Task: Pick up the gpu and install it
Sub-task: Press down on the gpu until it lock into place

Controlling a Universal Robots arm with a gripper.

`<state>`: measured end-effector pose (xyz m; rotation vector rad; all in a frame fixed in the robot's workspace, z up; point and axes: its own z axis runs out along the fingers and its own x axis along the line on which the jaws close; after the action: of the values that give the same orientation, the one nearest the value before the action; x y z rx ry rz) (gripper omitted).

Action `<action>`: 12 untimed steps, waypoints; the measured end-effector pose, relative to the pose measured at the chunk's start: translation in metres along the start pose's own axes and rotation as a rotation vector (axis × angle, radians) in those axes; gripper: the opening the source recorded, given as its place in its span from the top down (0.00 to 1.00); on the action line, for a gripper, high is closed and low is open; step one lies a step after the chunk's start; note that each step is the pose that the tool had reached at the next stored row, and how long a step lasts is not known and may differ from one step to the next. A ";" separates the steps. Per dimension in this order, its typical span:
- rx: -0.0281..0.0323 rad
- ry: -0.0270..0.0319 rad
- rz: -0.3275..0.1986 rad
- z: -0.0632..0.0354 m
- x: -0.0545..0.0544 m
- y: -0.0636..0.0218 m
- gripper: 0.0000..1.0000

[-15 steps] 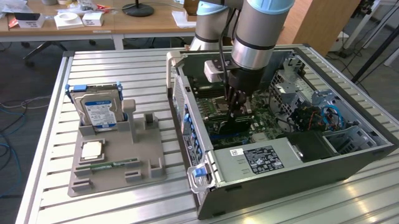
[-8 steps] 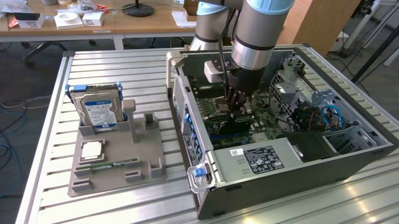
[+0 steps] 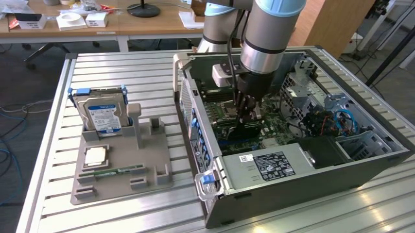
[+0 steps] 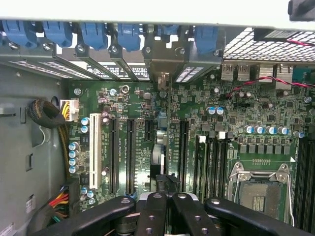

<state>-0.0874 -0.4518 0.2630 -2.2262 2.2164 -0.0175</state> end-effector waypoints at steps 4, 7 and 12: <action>-0.0003 0.0004 0.000 0.0016 0.000 0.0003 0.90; -0.0001 0.0000 0.000 0.0017 0.000 0.0003 0.90; -0.0001 0.0001 0.000 0.0020 0.000 0.0003 0.90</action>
<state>-0.0876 -0.4518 0.2611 -2.2263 2.2164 -0.0175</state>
